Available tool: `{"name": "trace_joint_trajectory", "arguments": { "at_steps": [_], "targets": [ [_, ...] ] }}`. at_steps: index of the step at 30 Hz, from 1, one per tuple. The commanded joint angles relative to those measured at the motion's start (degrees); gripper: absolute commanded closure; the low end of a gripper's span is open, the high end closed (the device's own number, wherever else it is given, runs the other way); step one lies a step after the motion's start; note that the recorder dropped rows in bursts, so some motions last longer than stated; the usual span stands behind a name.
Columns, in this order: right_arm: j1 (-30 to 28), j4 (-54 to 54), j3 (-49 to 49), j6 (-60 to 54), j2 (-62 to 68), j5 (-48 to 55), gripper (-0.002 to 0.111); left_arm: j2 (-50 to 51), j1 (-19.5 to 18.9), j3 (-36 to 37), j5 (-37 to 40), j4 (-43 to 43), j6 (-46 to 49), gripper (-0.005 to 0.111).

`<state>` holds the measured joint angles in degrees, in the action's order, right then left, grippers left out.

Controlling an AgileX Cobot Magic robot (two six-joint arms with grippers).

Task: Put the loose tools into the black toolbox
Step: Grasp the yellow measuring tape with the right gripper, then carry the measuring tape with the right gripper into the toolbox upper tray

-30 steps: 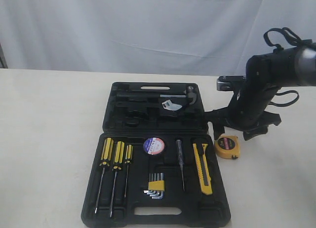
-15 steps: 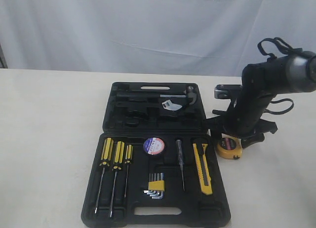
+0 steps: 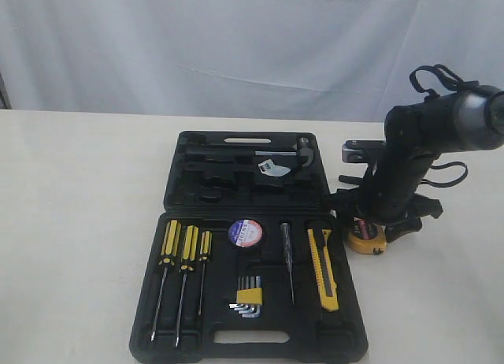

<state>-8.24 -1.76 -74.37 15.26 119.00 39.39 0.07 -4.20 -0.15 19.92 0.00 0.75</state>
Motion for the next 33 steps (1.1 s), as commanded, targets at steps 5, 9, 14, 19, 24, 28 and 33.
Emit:
{"name": "trace_joint_trajectory", "arguments": {
  "at_steps": [5, 9, 14, 19, 24, 28, 33],
  "targets": [
    [-0.3, 0.8, -0.2, -0.3, -0.7, 3.1, 0.078, -0.1, 0.3, 0.1, -0.3, 0.0, -0.3, 0.107],
    [-0.3, 0.8, -0.6, -0.6, -3.2, 3.5, 0.082, -0.1, 0.3, 0.1, -0.3, 0.0, -0.3, 0.107],
    [-0.2, 1.8, -9.1, -3.3, -4.7, 11.2, 0.082, -0.1, 0.3, 0.1, -0.3, 0.0, -0.3, 0.107],
    [-0.2, 2.1, -20.3, -4.6, -3.8, 16.0, 0.082, -0.1, 0.3, 0.1, -0.3, 0.0, -0.3, 0.107],
    [-0.2, 3.2, -28.3, -4.6, -1.5, 20.0, 0.082, -0.1, 0.3, 0.1, -0.3, 0.0, -0.3, 0.107],
    [0.7, 6.1, -30.2, -4.6, 1.2, 21.1, 0.082, -0.1, 0.3, 0.1, -0.3, 0.0, -0.3, 0.107],
    [4.9, 5.7, -30.2, -5.1, 4.0, 19.2, 0.082, -0.1, 0.3, 0.1, -0.3, 0.0, -0.3, 0.107]
  ]
}}
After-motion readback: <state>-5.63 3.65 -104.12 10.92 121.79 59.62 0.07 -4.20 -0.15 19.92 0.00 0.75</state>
